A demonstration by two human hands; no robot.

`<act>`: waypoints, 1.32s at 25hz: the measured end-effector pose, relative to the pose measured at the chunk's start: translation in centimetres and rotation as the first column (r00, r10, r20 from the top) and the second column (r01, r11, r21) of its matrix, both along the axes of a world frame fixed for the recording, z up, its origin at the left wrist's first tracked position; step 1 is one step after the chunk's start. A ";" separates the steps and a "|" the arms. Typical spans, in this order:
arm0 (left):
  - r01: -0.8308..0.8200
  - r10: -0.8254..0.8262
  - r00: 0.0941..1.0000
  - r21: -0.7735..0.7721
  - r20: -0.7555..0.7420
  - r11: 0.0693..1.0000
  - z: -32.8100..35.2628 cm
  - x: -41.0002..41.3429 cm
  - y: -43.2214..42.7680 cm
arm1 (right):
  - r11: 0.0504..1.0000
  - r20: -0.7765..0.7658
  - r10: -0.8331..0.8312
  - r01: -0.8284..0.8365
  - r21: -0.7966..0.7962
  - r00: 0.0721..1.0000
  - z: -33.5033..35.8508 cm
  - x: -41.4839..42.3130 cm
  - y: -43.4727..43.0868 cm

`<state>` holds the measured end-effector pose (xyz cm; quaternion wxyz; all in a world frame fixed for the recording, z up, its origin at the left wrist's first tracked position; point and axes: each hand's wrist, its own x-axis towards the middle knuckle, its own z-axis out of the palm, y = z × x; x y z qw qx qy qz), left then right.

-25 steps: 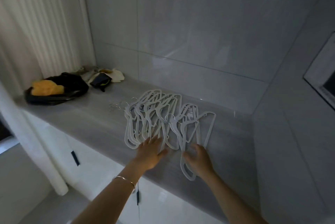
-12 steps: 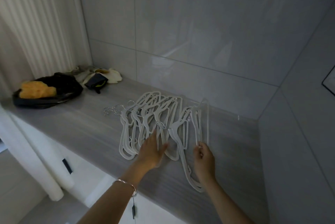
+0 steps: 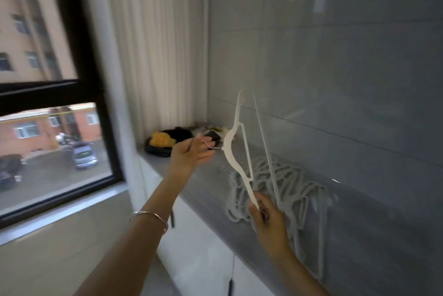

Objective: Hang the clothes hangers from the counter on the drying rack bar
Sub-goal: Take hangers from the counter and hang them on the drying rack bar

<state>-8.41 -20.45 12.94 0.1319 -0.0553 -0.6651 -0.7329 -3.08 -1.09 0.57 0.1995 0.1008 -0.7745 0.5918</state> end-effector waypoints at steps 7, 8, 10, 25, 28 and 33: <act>-0.395 0.403 0.903 0.083 -0.148 0.915 6.9 21.1 -7.0 | 0.926 -0.185 0.361 -0.374 -0.040 0.914 6.8 12.1 -7.7; -0.469 0.469 0.859 0.052 -0.204 0.882 7.7 24.7 -7.3 | 0.904 -0.196 0.409 -0.425 -0.043 0.891 7.4 14.2 -8.4; -0.586 0.561 0.775 0.003 -0.292 0.810 9.6 31.5 -7.7 | 0.859 -0.216 0.490 -0.510 -0.042 0.844 9.0 18.5 -10.0; -0.893 0.638 0.111 -0.359 -0.762 -0.273 16.3 80.7 -19.6 | 0.283 -0.397 0.892 -0.952 0.118 0.216 20.9 55.5 -27.9; -0.669 0.603 0.078 -0.490 -0.794 -0.559 15.2 90.8 -22.3 | 0.204 -0.369 0.922 -0.958 0.203 0.118 20.7 63.6 -32.2; -0.473 0.721 0.069 -0.659 -0.690 -0.585 11.3 104.9 -26.0 | 0.158 -0.342 0.939 -0.925 0.345 0.033 18.3 73.6 -37.9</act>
